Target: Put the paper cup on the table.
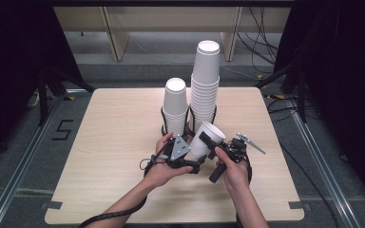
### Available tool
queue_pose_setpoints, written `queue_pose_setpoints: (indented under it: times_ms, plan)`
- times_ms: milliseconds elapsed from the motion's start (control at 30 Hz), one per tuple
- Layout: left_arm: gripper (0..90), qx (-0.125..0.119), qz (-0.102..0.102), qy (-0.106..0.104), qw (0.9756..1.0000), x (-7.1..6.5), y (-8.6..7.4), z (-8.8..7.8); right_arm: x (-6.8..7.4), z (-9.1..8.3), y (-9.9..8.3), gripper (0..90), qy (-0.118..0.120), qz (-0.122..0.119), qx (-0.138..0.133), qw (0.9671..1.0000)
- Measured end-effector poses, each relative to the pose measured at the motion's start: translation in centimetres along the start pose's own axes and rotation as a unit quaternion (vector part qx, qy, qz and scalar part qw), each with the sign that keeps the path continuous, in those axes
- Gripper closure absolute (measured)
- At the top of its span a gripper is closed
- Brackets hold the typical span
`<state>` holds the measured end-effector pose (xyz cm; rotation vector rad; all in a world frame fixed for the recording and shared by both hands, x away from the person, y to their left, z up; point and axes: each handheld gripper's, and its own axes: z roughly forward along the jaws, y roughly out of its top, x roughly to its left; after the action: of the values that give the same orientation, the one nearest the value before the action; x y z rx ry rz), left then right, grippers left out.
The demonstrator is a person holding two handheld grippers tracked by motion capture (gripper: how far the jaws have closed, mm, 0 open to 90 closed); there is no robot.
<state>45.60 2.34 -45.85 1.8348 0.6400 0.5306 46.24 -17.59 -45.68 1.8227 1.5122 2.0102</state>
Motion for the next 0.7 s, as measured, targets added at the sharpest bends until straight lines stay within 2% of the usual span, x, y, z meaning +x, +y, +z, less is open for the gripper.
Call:
queue_pose_setpoints:
  times_ms: [33,100,133,200,367,700]
  plan:
    - [9.8,-0.002,0.000,0.000,1.0000,0.0,0.0,-0.1,0.0,0.0,0.0,18.5,-0.006,-0.003,-0.001,1.0000]
    - [9.8,-0.005,0.003,0.000,1.0000,0.1,0.0,-0.3,-0.3,0.0,0.1,18.5,-0.008,-0.030,-0.010,0.9995]
    - [9.7,0.000,0.005,0.000,1.0000,0.2,0.1,-0.5,0.0,-0.1,0.1,18.5,-0.006,-0.013,-0.005,0.9999]
    - [9.9,0.000,0.008,-0.002,1.0000,0.3,0.0,-0.7,-0.3,-0.2,0.2,18.5,-0.011,-0.034,-0.009,0.9993]
    - [10.2,0.010,0.010,-0.001,0.9999,0.6,-0.1,-1.2,-0.3,-0.4,0.6,18.5,-0.016,-0.039,-0.015,0.9990]
    - [10.6,0.008,0.010,-0.005,0.9999,0.9,-0.5,-1.9,-0.3,-0.7,1.2,18.5,-0.031,-0.069,-0.025,0.9968]
